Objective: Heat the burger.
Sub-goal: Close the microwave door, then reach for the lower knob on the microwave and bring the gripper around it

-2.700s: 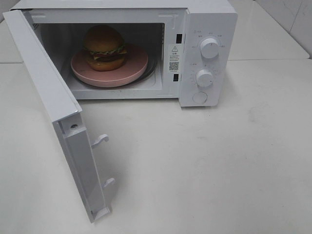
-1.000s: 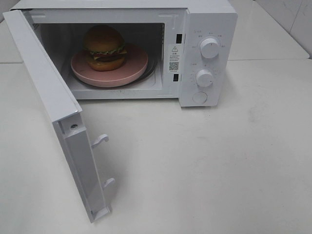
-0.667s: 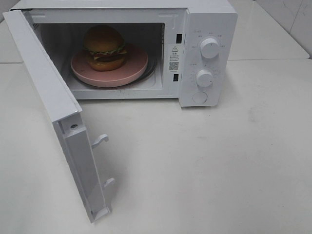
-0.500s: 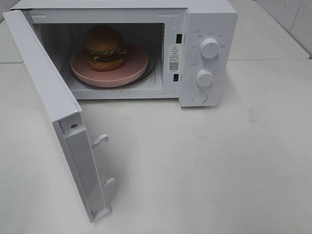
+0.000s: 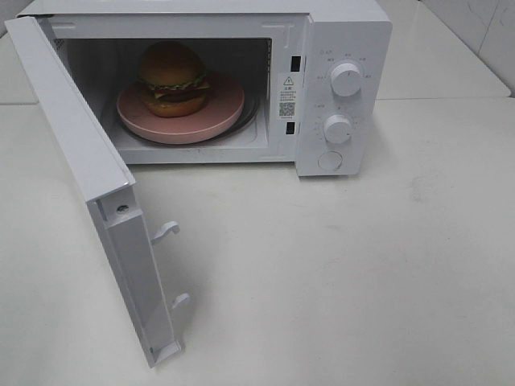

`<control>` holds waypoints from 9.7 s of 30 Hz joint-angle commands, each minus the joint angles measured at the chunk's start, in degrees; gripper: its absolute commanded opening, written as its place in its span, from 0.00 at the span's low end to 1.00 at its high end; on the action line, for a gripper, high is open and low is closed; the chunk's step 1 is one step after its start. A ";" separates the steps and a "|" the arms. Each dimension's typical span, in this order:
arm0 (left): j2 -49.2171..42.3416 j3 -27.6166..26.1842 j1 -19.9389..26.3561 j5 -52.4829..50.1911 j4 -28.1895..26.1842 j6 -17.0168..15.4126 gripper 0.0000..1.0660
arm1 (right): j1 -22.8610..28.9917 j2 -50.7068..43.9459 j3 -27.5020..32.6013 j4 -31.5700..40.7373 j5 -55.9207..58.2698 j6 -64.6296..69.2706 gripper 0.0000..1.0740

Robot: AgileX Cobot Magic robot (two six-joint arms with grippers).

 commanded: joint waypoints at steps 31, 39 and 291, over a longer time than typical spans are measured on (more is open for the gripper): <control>36.78 16.33 0.23 -65.26 -4.81 6.19 0.00 | -0.40 -1.55 -0.06 0.17 -0.63 -0.52 0.71; 47.67 18.96 0.23 -81.19 0.63 0.86 0.00 | -0.40 -1.55 -0.06 0.17 -0.63 -0.52 0.71; -5.84 2.18 -3.95 4.18 2.58 -1.78 0.97 | -0.40 7.79 -3.15 0.17 -12.95 2.12 0.71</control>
